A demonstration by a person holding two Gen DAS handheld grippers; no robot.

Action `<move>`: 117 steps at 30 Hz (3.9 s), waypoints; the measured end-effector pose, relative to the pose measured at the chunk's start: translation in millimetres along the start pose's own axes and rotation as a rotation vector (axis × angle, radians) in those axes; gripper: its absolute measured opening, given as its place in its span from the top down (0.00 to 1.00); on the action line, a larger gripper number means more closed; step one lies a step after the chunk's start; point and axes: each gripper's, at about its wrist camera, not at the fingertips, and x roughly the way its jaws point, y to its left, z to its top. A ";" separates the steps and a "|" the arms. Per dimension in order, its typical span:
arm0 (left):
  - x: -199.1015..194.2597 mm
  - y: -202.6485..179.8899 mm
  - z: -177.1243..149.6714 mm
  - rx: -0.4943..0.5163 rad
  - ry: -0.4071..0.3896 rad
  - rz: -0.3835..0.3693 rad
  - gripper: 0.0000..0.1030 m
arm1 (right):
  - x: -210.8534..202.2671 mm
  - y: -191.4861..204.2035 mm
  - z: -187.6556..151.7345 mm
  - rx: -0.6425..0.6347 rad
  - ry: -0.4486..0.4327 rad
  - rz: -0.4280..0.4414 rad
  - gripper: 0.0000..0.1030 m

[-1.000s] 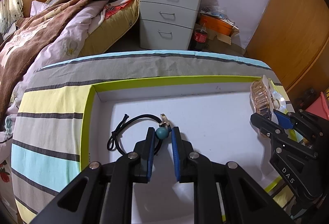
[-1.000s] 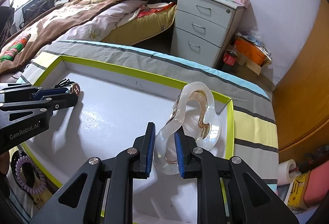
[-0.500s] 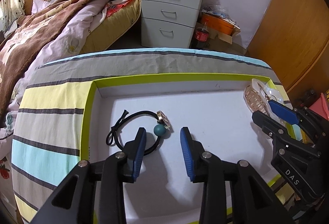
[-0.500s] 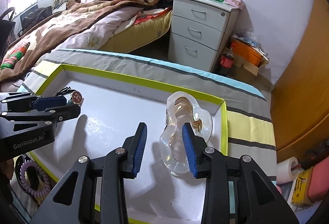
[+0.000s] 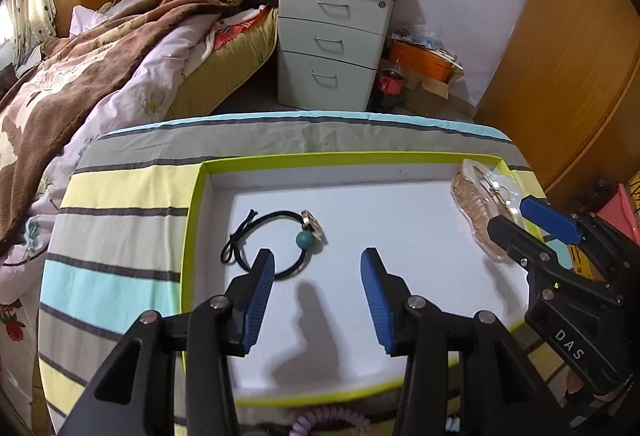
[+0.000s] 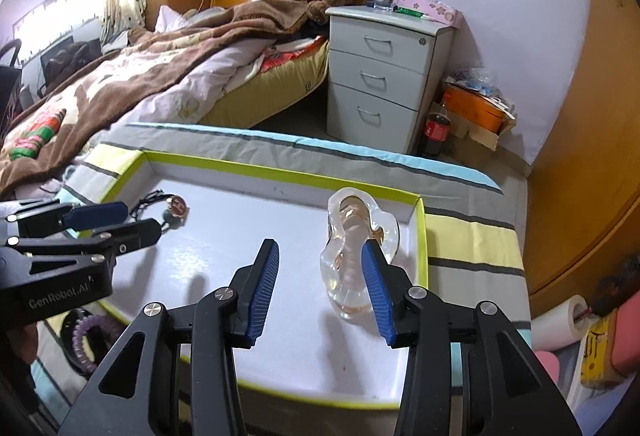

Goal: Organize jewelry
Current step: 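Open the left tool releasing the hair tie while the right tool releases the clip into the box, then withdraw both tools from the box back toward the remaining jewelry, then close the right tool on the light blue coil hair tie, then grasp the purple coil hair tie with the left tool while the right tool holds the blue coil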

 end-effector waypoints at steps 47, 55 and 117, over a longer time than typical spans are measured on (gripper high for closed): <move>-87.0 83.8 -135.2 -0.183 -0.030 -0.135 0.40 | -26.8 68.3 -82.5 -0.056 0.110 0.267 0.57; -85.0 86.7 -140.9 -0.182 -0.007 -0.146 0.40 | -32.8 69.9 -87.5 -0.069 0.100 0.241 0.76; -39.5 18.7 -93.0 -0.098 0.068 -0.062 0.87 | -93.9 6.0 -108.2 0.184 -0.064 0.342 0.90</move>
